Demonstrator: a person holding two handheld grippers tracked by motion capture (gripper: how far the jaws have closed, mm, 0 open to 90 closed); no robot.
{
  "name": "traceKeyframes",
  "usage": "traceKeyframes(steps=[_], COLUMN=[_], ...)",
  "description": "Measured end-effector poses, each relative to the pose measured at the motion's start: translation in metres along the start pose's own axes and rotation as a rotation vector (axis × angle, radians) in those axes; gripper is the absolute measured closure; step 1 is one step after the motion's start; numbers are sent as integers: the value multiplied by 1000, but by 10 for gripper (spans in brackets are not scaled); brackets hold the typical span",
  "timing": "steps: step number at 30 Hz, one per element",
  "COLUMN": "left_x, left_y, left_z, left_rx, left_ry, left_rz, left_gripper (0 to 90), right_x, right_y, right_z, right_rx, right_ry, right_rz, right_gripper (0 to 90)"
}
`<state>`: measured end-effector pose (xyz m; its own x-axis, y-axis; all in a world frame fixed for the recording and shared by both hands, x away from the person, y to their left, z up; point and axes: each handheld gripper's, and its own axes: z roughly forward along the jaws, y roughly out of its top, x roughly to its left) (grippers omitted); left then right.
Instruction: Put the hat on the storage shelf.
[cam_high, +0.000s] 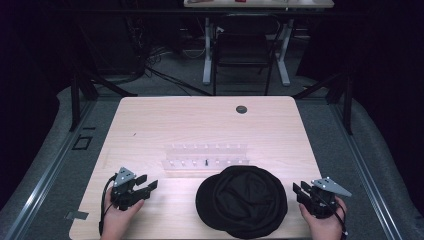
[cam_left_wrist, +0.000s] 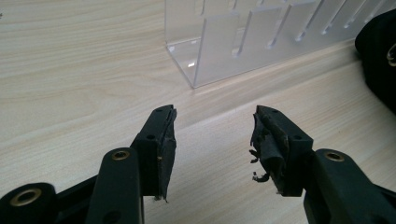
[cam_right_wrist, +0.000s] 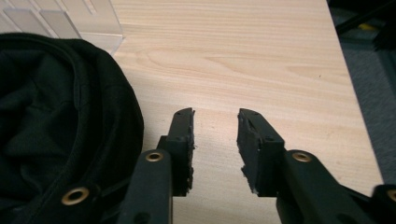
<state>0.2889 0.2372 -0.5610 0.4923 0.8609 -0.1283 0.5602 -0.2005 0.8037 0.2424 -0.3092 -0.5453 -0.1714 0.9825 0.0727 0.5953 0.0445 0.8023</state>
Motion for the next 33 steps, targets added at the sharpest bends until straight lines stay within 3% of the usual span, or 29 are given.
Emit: traceKeyframes(steps=[4,7,13,21,22,24,26,33], left_x=[-2,-4,-6,-8,-8,-8,-9,-11], left_y=[0,1,1,0,1,1,1,1], left_z=[0,1,0,-7,-7,-7,-6,-6], left_rx=[11,11,11,-7,-10,-12,-3,-6], left_ry=[0,-2,-7,2,0,-1,-5,-9], left_rz=[15,25,25,31,31,33,40,52], left_gripper=[488,487,487,485,485,485,485,485], right_x=[-5,-8,-6,1,2,3,6,7], right_y=[-1,-2,-1,16,21,23,36,58], right_z=[0,1,1,-4,-4,-4,-5,-9], right_rx=[5,39,74,133,178,205,285,375], right_ry=[23,36,74,67,73,76,78,99], right_rz=[55,80,143,99,84,80,61,58], right_gripper=[689,691,675,646,633,628,642,675])
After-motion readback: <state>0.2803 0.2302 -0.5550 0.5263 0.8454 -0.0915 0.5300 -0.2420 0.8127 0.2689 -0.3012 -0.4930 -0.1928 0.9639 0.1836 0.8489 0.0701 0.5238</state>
